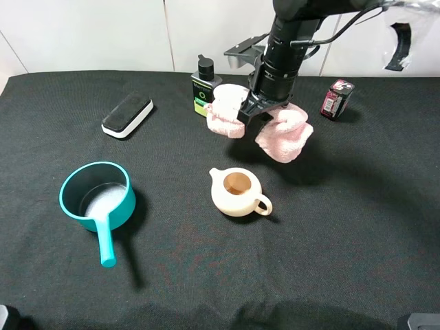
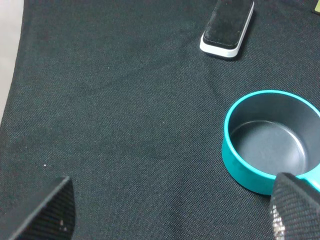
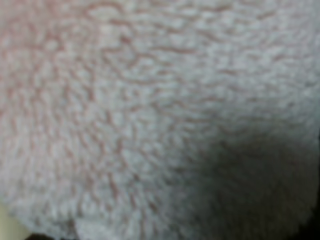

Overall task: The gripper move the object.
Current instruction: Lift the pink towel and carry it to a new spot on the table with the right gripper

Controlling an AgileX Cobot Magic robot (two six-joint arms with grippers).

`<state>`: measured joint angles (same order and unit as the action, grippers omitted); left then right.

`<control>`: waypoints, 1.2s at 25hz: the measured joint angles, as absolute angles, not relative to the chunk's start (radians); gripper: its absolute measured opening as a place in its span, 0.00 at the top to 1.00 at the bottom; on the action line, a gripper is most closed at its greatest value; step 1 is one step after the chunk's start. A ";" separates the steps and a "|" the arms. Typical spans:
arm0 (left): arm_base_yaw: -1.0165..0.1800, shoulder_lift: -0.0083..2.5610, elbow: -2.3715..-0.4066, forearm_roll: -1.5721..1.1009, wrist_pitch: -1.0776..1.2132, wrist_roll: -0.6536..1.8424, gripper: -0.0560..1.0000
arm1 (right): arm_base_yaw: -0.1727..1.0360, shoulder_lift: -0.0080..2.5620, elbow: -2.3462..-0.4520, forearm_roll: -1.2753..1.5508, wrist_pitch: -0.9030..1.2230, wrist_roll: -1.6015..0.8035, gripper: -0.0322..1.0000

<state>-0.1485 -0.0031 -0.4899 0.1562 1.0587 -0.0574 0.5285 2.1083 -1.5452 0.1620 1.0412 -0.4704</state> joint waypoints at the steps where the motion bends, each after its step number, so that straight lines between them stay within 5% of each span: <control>1: -0.149 -0.003 -0.490 0.156 1.059 -0.057 0.17 | 0.528 2.114 -1.545 0.162 1.037 -0.488 0.58; 30: -0.149 -0.003 -0.490 0.158 1.059 -0.057 0.17 | 0.575 2.201 -1.545 0.108 0.886 -0.695 0.58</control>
<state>-0.1485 -0.0031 -0.4899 0.1583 1.0587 -0.0574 0.5752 2.2012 -1.5452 0.1076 0.8855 -0.6952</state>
